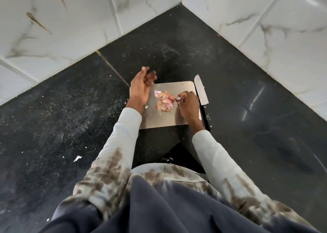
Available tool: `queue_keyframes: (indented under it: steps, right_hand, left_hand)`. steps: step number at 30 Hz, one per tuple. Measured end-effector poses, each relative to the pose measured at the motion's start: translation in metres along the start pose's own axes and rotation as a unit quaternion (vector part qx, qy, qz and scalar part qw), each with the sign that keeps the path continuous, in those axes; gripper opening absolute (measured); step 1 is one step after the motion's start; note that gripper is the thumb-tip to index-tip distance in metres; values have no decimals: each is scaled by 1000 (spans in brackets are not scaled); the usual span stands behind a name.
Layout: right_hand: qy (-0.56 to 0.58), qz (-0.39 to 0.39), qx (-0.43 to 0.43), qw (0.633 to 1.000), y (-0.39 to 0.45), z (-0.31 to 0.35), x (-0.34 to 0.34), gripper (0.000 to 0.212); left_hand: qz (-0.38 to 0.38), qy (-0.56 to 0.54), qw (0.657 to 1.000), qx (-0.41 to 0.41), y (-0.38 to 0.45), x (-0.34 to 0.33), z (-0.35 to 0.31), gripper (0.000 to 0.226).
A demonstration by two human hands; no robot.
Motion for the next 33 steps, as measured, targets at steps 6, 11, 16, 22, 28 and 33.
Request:
queue_keyframes:
  steps: [6, 11, 16, 22, 28, 33]
  right_hand:
    - [130, 6, -64, 989, 8, -2, 10, 25]
    - [75, 39, -58, 995, 17, -3, 12, 21]
    - [74, 46, -21, 996, 5, -5, 1, 12]
    - [94, 13, -41, 995, 6, -6, 17, 31]
    - [148, 17, -50, 988, 7, -4, 31, 26]
    - [211, 61, -49, 974, 7, 8, 20, 17]
  left_hand:
    - [191, 248, 939, -146, -22, -34, -6, 31]
    - [219, 328, 906, -153, -33, -42, 6, 36]
    - [246, 421, 852, -192, -45, -66, 1, 40]
    - [246, 500, 807, -196, -48, -83, 4, 33]
    - [211, 445, 850, -190, -52, -87, 1, 25]
    - [191, 367, 874, -254, -54, -76, -18, 27]
Point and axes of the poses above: each hand's wrist, its own y-axis towards the middle knuckle, its own x-axis out of the back of the hand, z = x × y, the point moved 7 cm from there along y, towards the middle knuckle, and after that the axes turned 10 degrees about -x, right-handed, at the moved point
